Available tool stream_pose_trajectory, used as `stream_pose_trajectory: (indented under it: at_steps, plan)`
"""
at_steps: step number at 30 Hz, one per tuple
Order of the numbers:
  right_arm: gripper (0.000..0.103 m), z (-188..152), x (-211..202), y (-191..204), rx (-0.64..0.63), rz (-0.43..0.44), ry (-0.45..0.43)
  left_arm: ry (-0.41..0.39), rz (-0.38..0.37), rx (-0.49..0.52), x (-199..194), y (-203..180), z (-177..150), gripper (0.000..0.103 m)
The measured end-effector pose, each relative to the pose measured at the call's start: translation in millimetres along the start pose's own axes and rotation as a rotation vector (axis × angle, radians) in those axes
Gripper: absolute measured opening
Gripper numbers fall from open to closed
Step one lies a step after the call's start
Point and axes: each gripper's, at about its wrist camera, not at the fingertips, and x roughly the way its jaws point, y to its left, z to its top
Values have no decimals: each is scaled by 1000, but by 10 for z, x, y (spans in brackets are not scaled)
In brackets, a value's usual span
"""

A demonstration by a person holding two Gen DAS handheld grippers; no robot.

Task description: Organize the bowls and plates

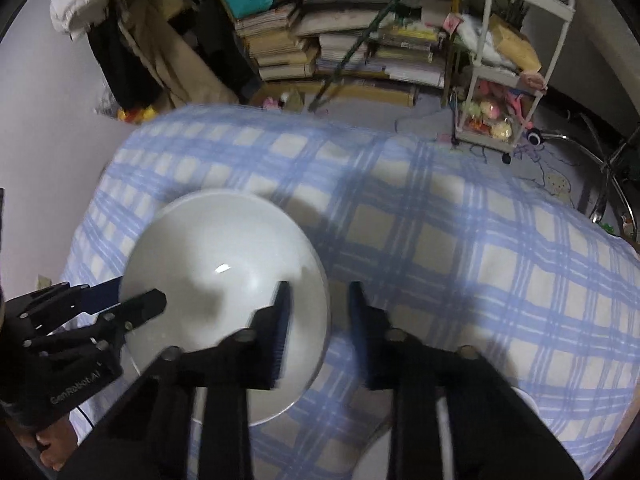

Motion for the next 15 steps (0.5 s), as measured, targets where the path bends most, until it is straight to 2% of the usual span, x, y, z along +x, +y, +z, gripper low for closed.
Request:
stream_pose_trajectory:
  at_steps: [4,5,10,15]
  plan:
    - [13,-60,164,42,-2,-14,72,23,-37,-47,54,46,-48,16]
    - [13,-81,183,37,16,-12,68,38,-41,-53,69,43,-64,13]
    - [12,-181,92,100,58,-38,6,14,39,-30,7,-56,-127,12]
    - [12,-285,-38,204,42,-22,26,34,22,-38,-136,41,-250,11]
